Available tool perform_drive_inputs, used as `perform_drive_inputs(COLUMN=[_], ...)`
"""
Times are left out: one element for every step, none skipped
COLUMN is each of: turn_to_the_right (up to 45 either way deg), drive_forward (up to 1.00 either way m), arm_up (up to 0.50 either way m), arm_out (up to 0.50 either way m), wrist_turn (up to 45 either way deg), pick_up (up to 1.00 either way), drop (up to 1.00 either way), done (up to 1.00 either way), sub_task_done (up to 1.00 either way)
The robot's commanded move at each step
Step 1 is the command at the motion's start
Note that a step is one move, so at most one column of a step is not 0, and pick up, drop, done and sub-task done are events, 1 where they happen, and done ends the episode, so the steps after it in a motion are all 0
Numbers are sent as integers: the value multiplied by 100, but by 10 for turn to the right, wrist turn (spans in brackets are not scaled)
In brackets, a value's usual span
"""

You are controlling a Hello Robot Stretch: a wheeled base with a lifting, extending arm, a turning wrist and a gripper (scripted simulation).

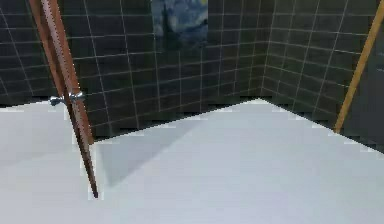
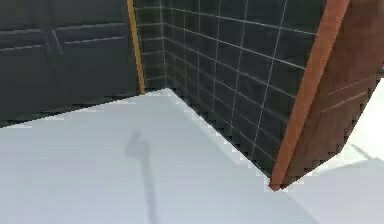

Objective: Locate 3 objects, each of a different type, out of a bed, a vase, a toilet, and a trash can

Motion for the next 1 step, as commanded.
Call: perform_drive_inputs(turn_to_the_right=[450], drive_forward=[0], arm_up=[0], arm_out=[0], wrist_turn=[0], pick_up=[0], drop=[0], done=[0], sub_task_done=[0])
